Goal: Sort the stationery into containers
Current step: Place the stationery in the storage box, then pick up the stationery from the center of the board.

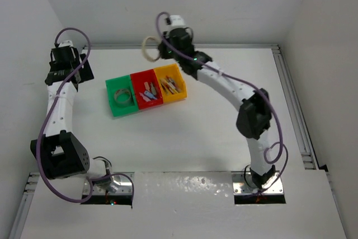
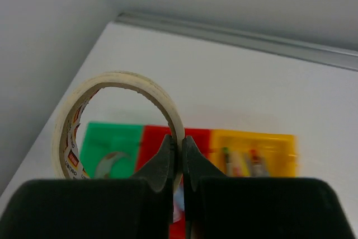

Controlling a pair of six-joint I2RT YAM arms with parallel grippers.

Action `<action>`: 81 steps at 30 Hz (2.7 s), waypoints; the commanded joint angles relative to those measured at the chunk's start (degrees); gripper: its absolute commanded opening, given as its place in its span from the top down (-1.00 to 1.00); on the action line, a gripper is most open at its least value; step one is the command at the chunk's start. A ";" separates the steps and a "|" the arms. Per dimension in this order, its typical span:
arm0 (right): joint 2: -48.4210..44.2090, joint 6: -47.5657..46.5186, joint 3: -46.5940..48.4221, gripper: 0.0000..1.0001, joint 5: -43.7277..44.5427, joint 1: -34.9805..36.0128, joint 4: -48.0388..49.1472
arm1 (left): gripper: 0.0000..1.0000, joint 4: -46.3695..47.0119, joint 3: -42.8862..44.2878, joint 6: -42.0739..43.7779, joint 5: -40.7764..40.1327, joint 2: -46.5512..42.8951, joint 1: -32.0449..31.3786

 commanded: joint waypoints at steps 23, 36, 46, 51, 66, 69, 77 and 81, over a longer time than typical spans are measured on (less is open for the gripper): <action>28.99 13.15 19.50 1.00 3.44 16.11 9.23 | -0.55 5.94 -3.70 0.43 -1.71 -5.74 -1.38; 28.20 11.48 14.22 0.68 2.39 17.52 9.40 | -0.56 6.64 -4.23 0.35 -1.98 -5.74 -1.64; 26.36 10.51 16.23 0.29 -1.56 17.87 10.19 | -0.56 6.55 -4.32 0.26 -1.89 -5.92 -1.64; 22.24 6.13 19.32 0.15 -3.24 17.78 8.53 | -0.56 6.47 -3.97 0.43 -1.81 -5.83 -1.64; -24.97 8.41 -39.97 0.34 5.70 -24.03 -19.25 | -0.56 5.24 -2.04 0.17 1.27 -5.39 -1.64; -25.24 9.80 -43.33 0.24 5.91 -32.91 -18.47 | -0.56 4.97 -2.21 0.17 1.71 -5.30 -1.91; -20.94 12.79 -45.99 0.24 1.43 -47.08 -12.75 | -0.56 4.62 -3.00 0.44 1.27 -5.57 -1.82; -17.16 13.06 -45.02 0.25 0.28 -49.71 -9.94 | -0.55 4.62 -3.09 0.52 1.45 -5.22 -1.64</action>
